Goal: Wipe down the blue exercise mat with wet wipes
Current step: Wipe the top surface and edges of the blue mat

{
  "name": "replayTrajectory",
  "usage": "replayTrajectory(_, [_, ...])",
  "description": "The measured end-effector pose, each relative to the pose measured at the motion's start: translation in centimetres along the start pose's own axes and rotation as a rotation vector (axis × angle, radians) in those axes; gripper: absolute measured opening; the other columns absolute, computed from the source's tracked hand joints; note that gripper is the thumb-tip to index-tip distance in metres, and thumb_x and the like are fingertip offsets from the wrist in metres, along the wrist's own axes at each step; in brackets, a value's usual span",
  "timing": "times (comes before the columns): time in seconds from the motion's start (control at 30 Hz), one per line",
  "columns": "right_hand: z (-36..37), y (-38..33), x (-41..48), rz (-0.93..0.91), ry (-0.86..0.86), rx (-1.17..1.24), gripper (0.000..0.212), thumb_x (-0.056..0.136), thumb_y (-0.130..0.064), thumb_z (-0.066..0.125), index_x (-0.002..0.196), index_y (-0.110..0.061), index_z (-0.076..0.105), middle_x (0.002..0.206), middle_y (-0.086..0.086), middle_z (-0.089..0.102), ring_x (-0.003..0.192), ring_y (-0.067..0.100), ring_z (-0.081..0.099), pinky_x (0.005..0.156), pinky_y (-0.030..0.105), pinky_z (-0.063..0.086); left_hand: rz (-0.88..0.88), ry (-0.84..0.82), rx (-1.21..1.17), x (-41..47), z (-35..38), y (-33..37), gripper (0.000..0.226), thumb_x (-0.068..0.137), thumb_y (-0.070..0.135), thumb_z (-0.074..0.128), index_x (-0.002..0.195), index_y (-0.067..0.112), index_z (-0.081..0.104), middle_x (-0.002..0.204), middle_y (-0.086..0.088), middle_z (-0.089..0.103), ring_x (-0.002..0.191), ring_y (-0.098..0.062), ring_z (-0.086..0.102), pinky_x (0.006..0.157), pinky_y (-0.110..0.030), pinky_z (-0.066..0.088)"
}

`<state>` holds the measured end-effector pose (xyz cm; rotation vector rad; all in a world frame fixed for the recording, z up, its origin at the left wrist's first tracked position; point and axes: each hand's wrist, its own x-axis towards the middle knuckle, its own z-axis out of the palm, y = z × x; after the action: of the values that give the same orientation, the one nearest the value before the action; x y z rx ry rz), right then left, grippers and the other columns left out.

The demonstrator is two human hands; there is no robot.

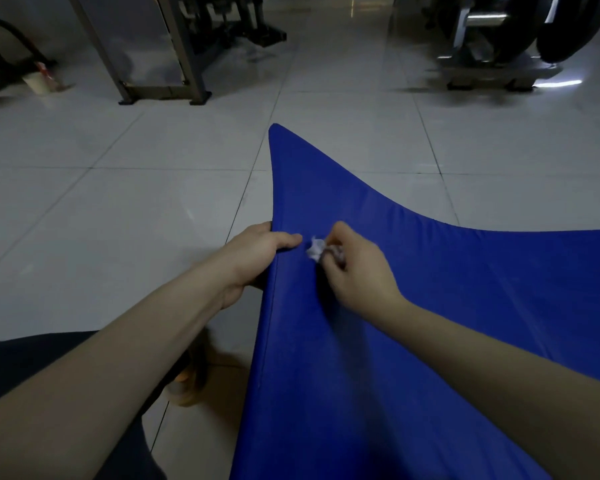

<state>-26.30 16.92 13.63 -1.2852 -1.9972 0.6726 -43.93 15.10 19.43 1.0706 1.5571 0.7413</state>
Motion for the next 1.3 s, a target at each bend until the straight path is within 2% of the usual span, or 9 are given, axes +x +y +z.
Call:
replayTrajectory(0.13, [0.6, -0.5, 0.3, 0.127, 0.032, 0.032, 0.022, 0.099, -0.026, 0.054, 0.083, -0.013, 0.046, 0.066, -0.001, 0.053, 0.058, 0.018, 0.047, 0.052, 0.037, 0.036, -0.023, 0.010, 0.002, 0.3, 0.1, -0.3, 0.020, 0.101, 0.036, 0.057, 0.113, 0.024, 0.067, 0.103, 0.000, 0.077, 0.093, -0.020, 0.073, 0.078, -0.036, 0.056])
replayTrajectory(0.33, [0.5, -6.5, -4.7, -0.650, -0.253, -0.077, 0.007, 0.086, -0.018, 0.052, 0.091, -0.013, 0.054, 0.085, 0.000, 0.054, 0.065, 0.016, 0.047, 0.049, 0.033, 0.040, -0.074, 0.059, -0.137, 0.3, 0.3, -0.3, 0.037, 0.099, 0.040, 0.057, 0.111, 0.009, 0.073, 0.102, -0.010, 0.078, 0.101, -0.031, 0.073, 0.102, -0.049, 0.052])
replayTrajectory(0.4, [0.1, -5.6, -4.0, -0.739, -0.257, -0.157, 0.014, 0.085, -0.020, 0.049, 0.094, -0.012, 0.056, 0.089, 0.003, 0.055, 0.067, 0.018, 0.049, 0.045, 0.034, 0.039, -0.056, 0.045, -0.121, 0.3, 0.4, -0.2, 0.037, 0.100, 0.040, 0.056, 0.110, 0.009, 0.073, 0.103, -0.010, 0.078, 0.104, -0.033, 0.072, 0.103, -0.051, 0.051])
replayTrajectory(0.63, [-1.9, -0.4, 2.3, 0.027, 0.084, -0.030, 0.008, 0.098, -0.016, 0.050, 0.090, -0.014, 0.050, 0.083, 0.001, 0.062, 0.069, 0.020, 0.055, 0.062, 0.050, 0.051, 0.019, 0.002, -0.048, -0.3, 0.6, 0.5, 0.036, 0.103, 0.044, 0.050, 0.114, 0.019, 0.072, 0.104, -0.001, 0.077, 0.100, -0.023, 0.072, 0.092, -0.041, 0.055])
replayTrajectory(0.7, [-1.8, -0.4, 2.5, 0.063, 0.086, 0.002, 0.011, 0.097, -0.016, 0.050, 0.086, -0.015, 0.049, 0.077, 0.002, 0.061, 0.065, 0.020, 0.055, 0.059, 0.048, 0.051, 0.014, -0.011, -0.073, -0.3, 0.7, 0.5, 0.036, 0.102, 0.047, 0.050, 0.116, 0.022, 0.072, 0.106, 0.001, 0.077, 0.104, -0.023, 0.071, 0.095, -0.043, 0.056])
replayTrajectory(0.87, [-0.7, -5.5, -1.6, -0.312, -0.021, 0.039, 0.005, 0.090, -0.018, 0.050, 0.086, -0.015, 0.049, 0.073, -0.008, 0.049, 0.061, 0.016, 0.046, 0.052, 0.038, 0.042, -0.063, 0.023, -0.261, -0.4, 0.6, 0.6, 0.046, 0.094, 0.058, 0.058, 0.115, 0.018, 0.072, 0.106, -0.006, 0.078, 0.104, -0.025, 0.072, 0.104, -0.045, 0.051])
replayTrajectory(1.03, [-1.2, -6.5, -2.6, -0.723, -0.174, -0.135, 0.009, 0.088, -0.017, 0.054, 0.092, -0.011, 0.060, 0.089, 0.001, 0.057, 0.066, 0.015, 0.047, 0.046, 0.034, 0.042, -0.017, -0.034, -0.201, -0.5, 0.8, 1.1, 0.038, 0.102, 0.047, 0.052, 0.096, 0.013, 0.070, 0.086, -0.003, 0.078, 0.077, -0.018, 0.075, 0.078, -0.032, 0.053])
replayTrajectory(1.13, [-1.9, -5.1, -0.4, -0.562, 0.004, -0.089, 0.009, 0.089, -0.018, 0.054, 0.097, -0.015, 0.057, 0.092, -0.002, 0.059, 0.067, 0.015, 0.052, 0.051, 0.036, 0.047, 0.080, -0.042, -0.089, -0.7, 0.6, 1.3, 0.039, 0.103, 0.048, 0.047, 0.089, 0.017, 0.067, 0.080, 0.000, 0.073, 0.076, -0.015, 0.068, 0.072, -0.032, 0.051])
replayTrajectory(1.3, [-2.6, 0.0, 4.1, 0.071, 0.118, -0.015, 0.007, 0.097, -0.018, 0.051, 0.090, -0.017, 0.050, 0.077, -0.001, 0.059, 0.068, 0.022, 0.055, 0.060, 0.046, 0.050, 0.076, -0.016, -0.027, -0.6, 0.9, 1.4, 0.039, 0.104, 0.051, 0.043, 0.111, 0.026, 0.072, 0.099, 0.006, 0.078, 0.097, -0.018, 0.073, 0.085, -0.039, 0.056])
